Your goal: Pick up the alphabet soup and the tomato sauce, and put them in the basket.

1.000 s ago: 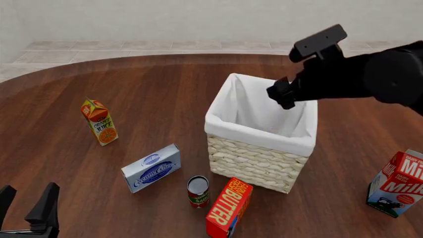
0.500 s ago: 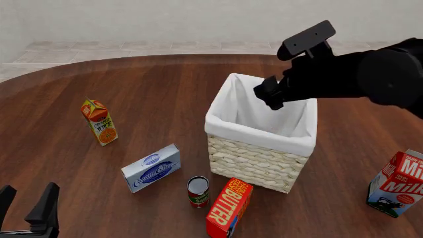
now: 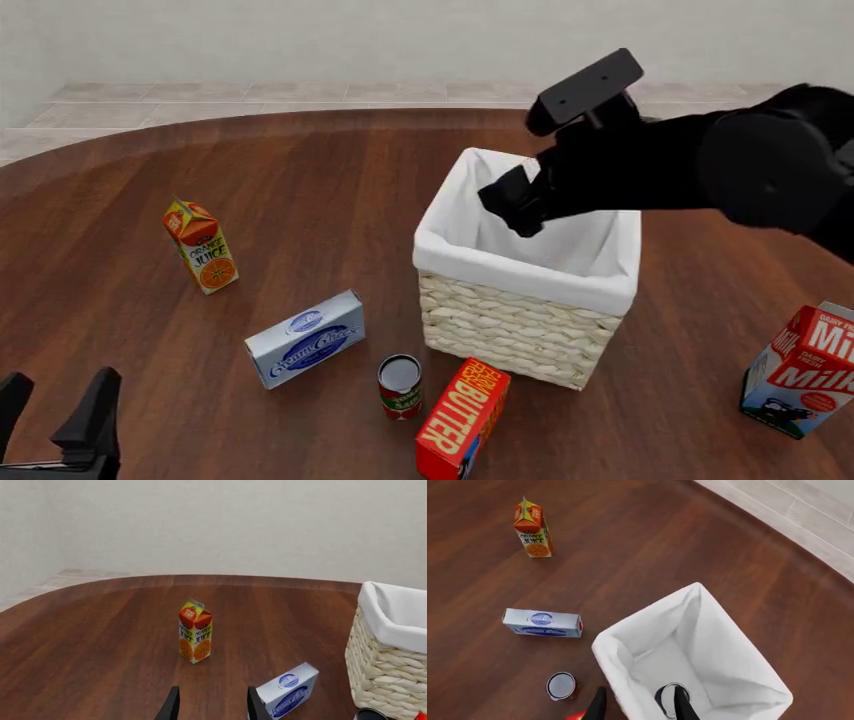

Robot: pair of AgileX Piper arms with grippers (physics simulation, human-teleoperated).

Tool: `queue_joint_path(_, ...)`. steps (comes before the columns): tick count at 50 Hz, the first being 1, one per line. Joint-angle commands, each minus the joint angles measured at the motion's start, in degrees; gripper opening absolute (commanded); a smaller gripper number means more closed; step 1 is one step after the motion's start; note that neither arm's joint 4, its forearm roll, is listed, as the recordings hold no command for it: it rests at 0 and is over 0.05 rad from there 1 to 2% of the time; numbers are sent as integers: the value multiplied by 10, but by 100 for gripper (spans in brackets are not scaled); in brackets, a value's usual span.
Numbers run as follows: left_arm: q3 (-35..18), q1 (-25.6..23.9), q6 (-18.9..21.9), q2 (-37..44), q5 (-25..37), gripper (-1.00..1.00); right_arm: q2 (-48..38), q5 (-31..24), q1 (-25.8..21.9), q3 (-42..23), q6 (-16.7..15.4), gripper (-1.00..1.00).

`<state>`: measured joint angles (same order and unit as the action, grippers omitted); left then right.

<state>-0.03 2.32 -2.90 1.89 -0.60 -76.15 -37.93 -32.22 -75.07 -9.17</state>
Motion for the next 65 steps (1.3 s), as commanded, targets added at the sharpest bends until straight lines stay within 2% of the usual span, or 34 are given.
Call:
queue_joint_path(1,0,0,0,5,-5,100,1,1,-25,2,4,100)
queue_joint_path(33,0,1,-5,-17,16,100,0,7,-76,12,8,100)
queue_joint_path(65,0,0,-3,-13,12,100,1,21,-142,33,22,100)
